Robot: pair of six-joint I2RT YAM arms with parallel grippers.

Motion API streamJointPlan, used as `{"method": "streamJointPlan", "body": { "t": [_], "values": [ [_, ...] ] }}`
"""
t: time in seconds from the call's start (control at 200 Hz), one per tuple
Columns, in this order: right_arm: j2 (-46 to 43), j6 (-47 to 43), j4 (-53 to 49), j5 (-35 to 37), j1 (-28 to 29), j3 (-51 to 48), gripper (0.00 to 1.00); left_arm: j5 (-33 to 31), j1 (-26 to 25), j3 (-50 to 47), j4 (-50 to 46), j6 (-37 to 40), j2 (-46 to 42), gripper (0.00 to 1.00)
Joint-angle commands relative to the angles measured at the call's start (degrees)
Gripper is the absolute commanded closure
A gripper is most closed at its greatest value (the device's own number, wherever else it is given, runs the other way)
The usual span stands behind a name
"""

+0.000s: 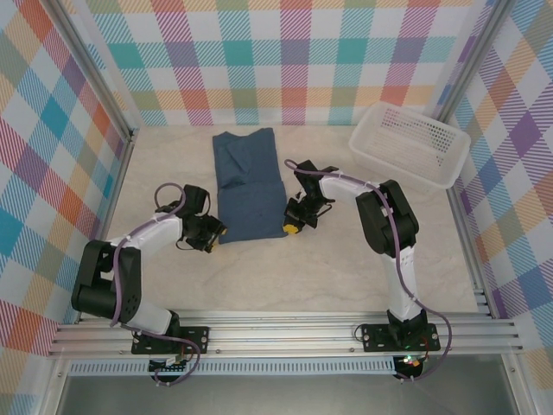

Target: Fold and stack the t-shirts

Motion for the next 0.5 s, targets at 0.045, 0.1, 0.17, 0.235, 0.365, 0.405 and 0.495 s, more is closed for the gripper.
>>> {"method": "streamJointPlan", "body": {
  "t": [0.045, 0.1, 0.17, 0.235, 0.365, 0.405, 0.495],
  "values": [
    [-0.82, 0.31, -1.77, 0.74, 0.44, -0.37, 1.00, 1.12, -2.30, 1.53, 2.65, -1.13, 4.75, 0.62],
    [-1.08, 0.04, -1.82, 0.76, 0.42, -0.67, 1.00, 0.91, -2.98, 2.35, 3.07, -0.92, 6.53, 0.71],
    [-2.07, -0.51, -1.91, 1.06, 0.36, -1.99, 1.00, 0.80, -3.51, 3.20, 3.86, -0.70, 8.42, 0.85],
    [-3.87, -1.08, -1.95, 1.79, 0.32, -4.45, 1.00, 0.74, -4.15, 4.23, 4.09, -0.60, 9.38, 0.94],
    [-9.30, -1.80, -0.59, 2.21, -0.15, -12.88, 1.00, 0.29, -7.42, 5.61, 0.99, 0.39, 9.07, 1.00],
    [-11.19, -1.90, -0.52, 2.42, -0.17, -15.51, 1.00, 0.25, -8.79, 5.35, 0.27, 0.42, 8.59, 1.00],
    [-16.03, -0.84, 0.62, 2.46, -0.14, -22.18, 1.00, -0.32, -11.96, 3.82, -1.23, -0.08, 6.61, 1.00]
  ]
}}
